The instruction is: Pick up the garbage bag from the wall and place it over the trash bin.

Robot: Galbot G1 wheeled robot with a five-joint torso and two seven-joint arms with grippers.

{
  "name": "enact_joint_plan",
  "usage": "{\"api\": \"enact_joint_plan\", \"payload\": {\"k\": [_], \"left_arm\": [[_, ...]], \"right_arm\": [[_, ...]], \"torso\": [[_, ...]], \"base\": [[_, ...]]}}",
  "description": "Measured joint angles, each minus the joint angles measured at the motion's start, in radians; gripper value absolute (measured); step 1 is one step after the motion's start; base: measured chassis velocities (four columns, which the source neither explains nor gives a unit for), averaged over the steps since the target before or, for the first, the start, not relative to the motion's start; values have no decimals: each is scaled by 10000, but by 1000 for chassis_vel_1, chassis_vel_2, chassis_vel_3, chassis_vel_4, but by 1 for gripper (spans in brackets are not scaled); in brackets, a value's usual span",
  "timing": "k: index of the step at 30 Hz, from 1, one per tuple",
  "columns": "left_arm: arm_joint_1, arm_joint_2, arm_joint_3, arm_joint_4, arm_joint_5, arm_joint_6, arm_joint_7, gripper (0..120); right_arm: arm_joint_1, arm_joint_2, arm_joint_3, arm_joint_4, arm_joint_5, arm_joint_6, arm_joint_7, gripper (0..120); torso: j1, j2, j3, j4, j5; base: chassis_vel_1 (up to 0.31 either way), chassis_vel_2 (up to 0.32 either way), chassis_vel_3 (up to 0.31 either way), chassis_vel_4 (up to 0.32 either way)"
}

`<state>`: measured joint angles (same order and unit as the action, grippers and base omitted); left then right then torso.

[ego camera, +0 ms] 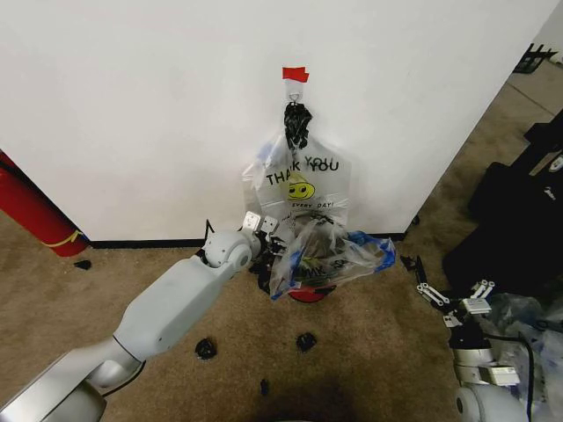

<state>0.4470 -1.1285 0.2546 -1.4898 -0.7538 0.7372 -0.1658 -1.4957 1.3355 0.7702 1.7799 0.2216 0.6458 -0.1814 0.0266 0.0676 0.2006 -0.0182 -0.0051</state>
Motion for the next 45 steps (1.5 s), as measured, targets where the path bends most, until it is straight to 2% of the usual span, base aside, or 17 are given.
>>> {"api": "enact_joint_plan", "payload": {"k": [3,6,11,12,18,20,25,26,28,33,34,39,45], "left_arm": [[64,140,16,-55,-163,3,-436,65],[90,198,16,-69,-305,3,-712,58],[306,410,-53,-227,-794,2,-1483,36],[306,410,-53,-227,-794,2,-1483,36],[1001,846,-421,-896,-1762,-12,-2068,11],[1108,903,-490,-1036,-2000,-20,-2205,10],[1911,1381,-1134,-2092,-3677,-38,-3365,5],[1911,1381,-1134,-2092,-3677,-38,-3365,5],[2297,1567,-1430,-2567,-4385,-38,-3875,4],[3429,1965,-2220,-3732,-5913,-32,-5248,4],[3429,1965,-2220,-3732,-5913,-32,-5248,4],[4453,2165,-3003,-4600,-7560,-28,-6646,4],[5117,2216,-3556,-5197,-8585,-21,-7264,4]], "right_arm": [[68,3,-67,-53,-40,0,2,100],[114,12,-122,-84,-77,-1,5,100],[251,34,-269,-163,-183,-27,22,100],[251,34,-269,-163,-183,-27,22,100],[287,23,-297,-202,-199,-37,32,100],[287,22,-296,-205,-199,-37,34,100],[281,21,-313,-232,-208,-20,38,100],[281,21,-313,-232,-208,-20,38,100],[298,21,-352,-234,-230,-18,38,100],[369,40,-526,-220,-314,-18,42,100],[369,40,-526,-220,-314,-18,42,100],[429,128,-738,-140,-415,-26,45,100],[414,161,-858,-28,-462,-27,46,100]], "torso": [[0,0,0,2,-1],[0,0,0,2,-1],[0,0,0,1,-1],[0,0,0,1,-1],[0,0,0,2,-2],[0,0,0,1,-3],[0,0,0,-1,1],[0,0,0,-1,1],[0,0,-1,5,1],[0,0,0,2,0],[0,0,0,2,0],[0,0,-1,1,0],[0,0,0,2,0]], "base": [[0,0,0,0],[0,0,0,0],[0,0,0,0],[0,0,0,0],[0,0,0,0],[0,0,0,0],[0,0,0,0],[0,0,0,0],[0,0,0,0],[0,0,0,0],[0,0,0,0],[0,0,0,0],[0,0,0,0]]}}
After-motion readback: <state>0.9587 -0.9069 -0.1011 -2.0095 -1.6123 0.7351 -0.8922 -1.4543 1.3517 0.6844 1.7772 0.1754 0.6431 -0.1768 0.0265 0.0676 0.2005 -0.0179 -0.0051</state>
